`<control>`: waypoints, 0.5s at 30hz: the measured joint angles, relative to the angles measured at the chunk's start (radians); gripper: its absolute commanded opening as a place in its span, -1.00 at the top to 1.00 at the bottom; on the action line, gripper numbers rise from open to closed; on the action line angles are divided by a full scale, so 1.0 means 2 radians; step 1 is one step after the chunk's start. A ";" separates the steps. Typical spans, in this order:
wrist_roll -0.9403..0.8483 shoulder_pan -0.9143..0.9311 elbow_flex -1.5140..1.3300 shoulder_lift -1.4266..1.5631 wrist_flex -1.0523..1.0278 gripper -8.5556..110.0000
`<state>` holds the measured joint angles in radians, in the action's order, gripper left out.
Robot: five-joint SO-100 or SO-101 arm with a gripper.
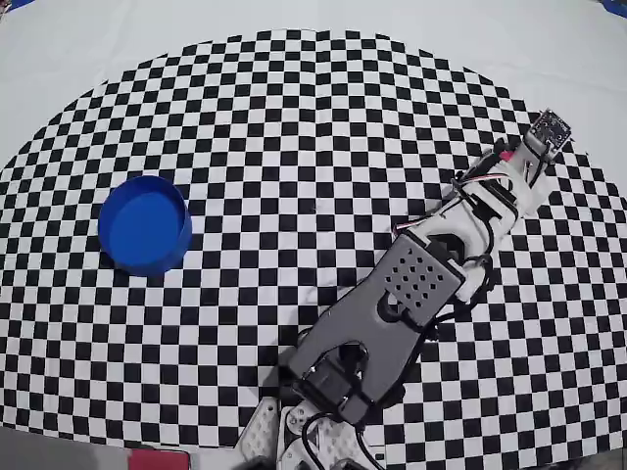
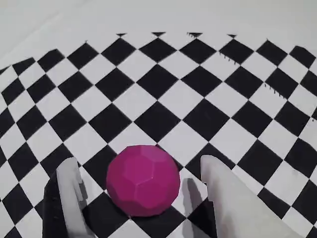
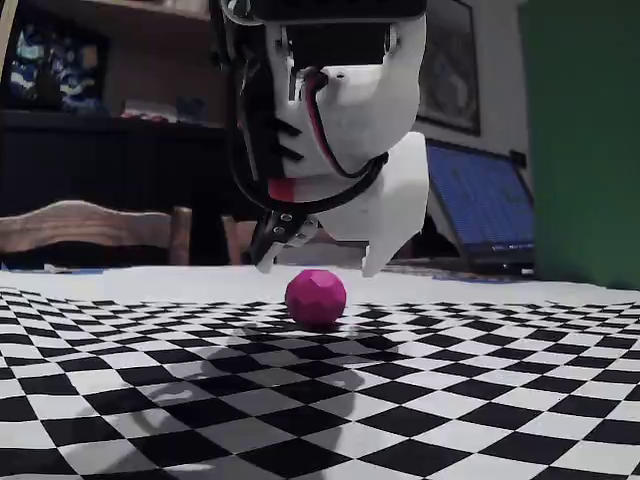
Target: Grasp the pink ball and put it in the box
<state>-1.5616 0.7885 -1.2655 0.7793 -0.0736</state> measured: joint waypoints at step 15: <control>0.000 0.000 0.018 -0.021 -0.003 0.38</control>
<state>-1.5616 0.7885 -1.2303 0.7378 -0.0798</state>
